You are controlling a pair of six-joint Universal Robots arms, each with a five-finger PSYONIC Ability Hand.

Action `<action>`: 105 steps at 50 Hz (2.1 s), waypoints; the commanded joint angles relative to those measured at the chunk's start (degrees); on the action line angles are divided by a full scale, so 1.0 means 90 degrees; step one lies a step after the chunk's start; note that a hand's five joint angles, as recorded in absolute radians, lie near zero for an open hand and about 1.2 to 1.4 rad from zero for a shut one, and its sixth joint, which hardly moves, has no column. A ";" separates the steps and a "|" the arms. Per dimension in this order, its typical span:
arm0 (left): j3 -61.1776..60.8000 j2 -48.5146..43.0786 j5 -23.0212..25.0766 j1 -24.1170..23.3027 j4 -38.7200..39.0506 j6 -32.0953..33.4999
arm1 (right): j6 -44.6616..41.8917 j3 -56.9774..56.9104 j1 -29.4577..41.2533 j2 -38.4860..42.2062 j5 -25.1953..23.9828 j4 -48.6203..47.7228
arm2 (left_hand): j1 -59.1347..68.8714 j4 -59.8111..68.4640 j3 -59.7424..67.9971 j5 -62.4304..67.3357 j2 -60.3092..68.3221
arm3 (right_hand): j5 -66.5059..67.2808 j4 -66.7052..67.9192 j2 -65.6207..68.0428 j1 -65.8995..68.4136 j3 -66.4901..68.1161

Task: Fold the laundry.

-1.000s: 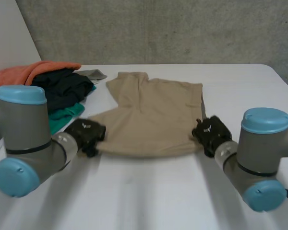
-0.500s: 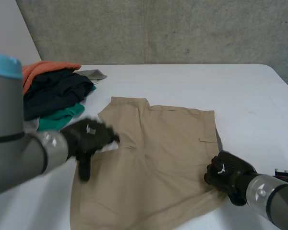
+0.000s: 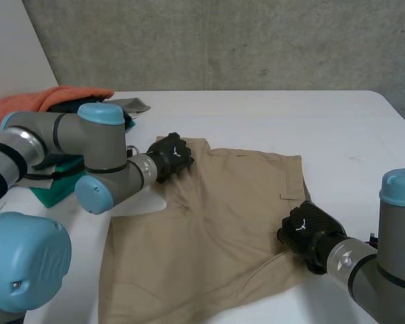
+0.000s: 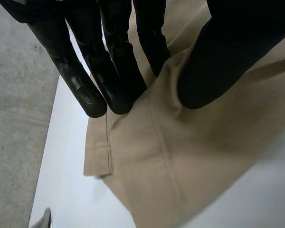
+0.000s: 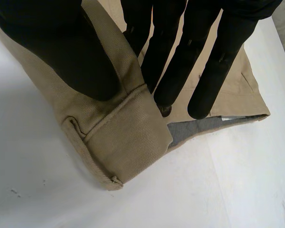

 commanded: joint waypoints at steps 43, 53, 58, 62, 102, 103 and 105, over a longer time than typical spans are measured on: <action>-0.7212 0.5880 -0.1502 -0.0133 -0.1363 -0.5176 | 0.3243 -0.0978 0.0430 0.0185 0.0420 -0.1084 | -0.5108 -0.5233 -0.5171 -0.5039 -0.5210 | 0.1260 0.1270 0.1404 0.1776 0.1324; -0.7301 0.5235 -0.1522 -0.0387 -0.0846 -0.5303 | 0.3332 -0.0861 0.0459 0.0068 0.0938 -0.1241 | -0.2255 -0.2380 -0.2318 -0.2186 -0.2357 | 0.1260 0.1270 0.1404 0.1776 0.1324; -0.7096 0.5157 -0.1552 -0.0592 -0.0767 -0.5713 | 0.3225 -0.0714 0.0381 -0.0195 0.0919 -0.1154 | 0.1426 0.1301 0.1363 0.1495 0.1324 | 0.1260 0.1270 0.1404 0.1776 0.1324; -0.6998 0.5332 -0.1629 -0.0719 -0.0777 -0.5792 | 0.2456 -0.0461 0.0371 -0.0547 0.0617 -0.0560 | 0.1432 0.1307 0.1368 0.1501 0.1329 | 0.1260 0.1270 0.1404 0.1776 0.1324; 0.0517 0.0854 -0.2332 -0.0378 -0.0386 -0.2881 | 0.1175 -0.2537 0.0107 0.2144 0.1044 -0.3182 | 0.1432 0.1307 0.1368 0.1501 0.1329 | 0.1260 0.1270 0.1404 0.1776 0.1324; 0.0744 0.0696 -0.2362 -0.0368 -0.0396 -0.2901 | 0.1116 -0.2675 0.0107 0.2312 0.1191 -0.3262 | 0.1432 0.1307 0.1368 0.1501 0.1329 | 0.1260 0.1270 0.1404 0.1776 0.1324; 0.1193 0.0374 -0.2352 -0.0348 -0.0416 -0.3008 | 0.0989 -0.3065 0.0146 0.2741 0.1619 -0.3379 | -0.1897 -0.2022 -0.1960 -0.1828 -0.1999 | -0.3331 -0.3321 -0.3187 -0.2815 -0.3267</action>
